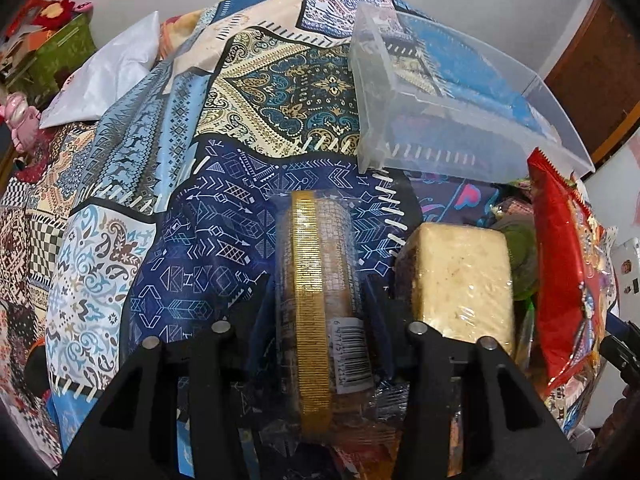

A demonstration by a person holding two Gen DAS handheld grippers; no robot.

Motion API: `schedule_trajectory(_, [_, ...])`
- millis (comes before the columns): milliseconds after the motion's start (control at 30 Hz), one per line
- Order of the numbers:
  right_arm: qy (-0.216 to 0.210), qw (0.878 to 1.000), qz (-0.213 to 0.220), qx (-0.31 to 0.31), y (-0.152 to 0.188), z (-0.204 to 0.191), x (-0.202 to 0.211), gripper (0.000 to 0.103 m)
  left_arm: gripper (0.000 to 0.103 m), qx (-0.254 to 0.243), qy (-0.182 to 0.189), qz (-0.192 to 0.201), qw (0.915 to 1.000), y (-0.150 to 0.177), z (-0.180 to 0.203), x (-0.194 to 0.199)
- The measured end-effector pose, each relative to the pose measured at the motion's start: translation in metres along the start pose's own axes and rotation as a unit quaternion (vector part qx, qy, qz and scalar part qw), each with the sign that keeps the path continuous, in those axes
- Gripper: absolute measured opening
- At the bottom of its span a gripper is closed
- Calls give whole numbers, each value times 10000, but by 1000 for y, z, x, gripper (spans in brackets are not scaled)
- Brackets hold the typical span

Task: Organize snacks
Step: 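Grasp the wrapped bread loaf with the left gripper while the right gripper grasps a cake packet, then carry the bread loaf into the clear box with the left gripper while the right drops the cake packet in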

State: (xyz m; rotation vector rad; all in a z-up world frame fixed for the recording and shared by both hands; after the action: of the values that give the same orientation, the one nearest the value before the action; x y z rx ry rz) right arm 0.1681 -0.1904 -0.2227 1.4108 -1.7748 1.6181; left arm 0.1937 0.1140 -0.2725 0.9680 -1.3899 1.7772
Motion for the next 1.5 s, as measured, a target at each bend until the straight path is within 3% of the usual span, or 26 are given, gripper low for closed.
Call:
schedule_trajectory(400, [-84, 9998, -37, -168, -13, -2, -23, 67, 39, -39, -105, 340, 9994, 13, 0, 19])
schedule_trajectory(500, [-4, 9999, 17, -107, -16, -1, -26, 57, 38, 39, -80, 451, 9989, 15, 0, 28])
schedule_trajectory(733, [34, 9998, 183, -76, -12, 0, -16, 45, 38, 10, -167, 731, 9972, 15, 3, 51])
schedule_trajectory(867, [114, 9993, 341, -66, -14, 4, -6, 35, 38, 43, -124, 915, 9957, 11, 6, 68])
schedule_trajectory(1067, [132, 9981, 602, -74, -23, 10, 14, 29, 38, -25, -61, 1215, 9926, 1, 18, 91])
schedule_trajectory(1500, [23, 9899, 1413, 112, -82, -4, 46, 28, 38, -131, 238, 1815, 9830, -39, 50, 134])
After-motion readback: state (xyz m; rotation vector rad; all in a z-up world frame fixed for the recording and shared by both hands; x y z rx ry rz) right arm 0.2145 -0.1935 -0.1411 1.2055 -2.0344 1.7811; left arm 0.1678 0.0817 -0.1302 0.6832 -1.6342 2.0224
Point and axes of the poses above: each gripper's, at about its wrist camera, not at the fingertips, and x roughly against the way its jaws point, z to its right, y to its underside, the point moved 7 cm from there along -x, roughly the way its jaws point, and after that the axes turned 3 degrees about z, right-handed, at the moved point
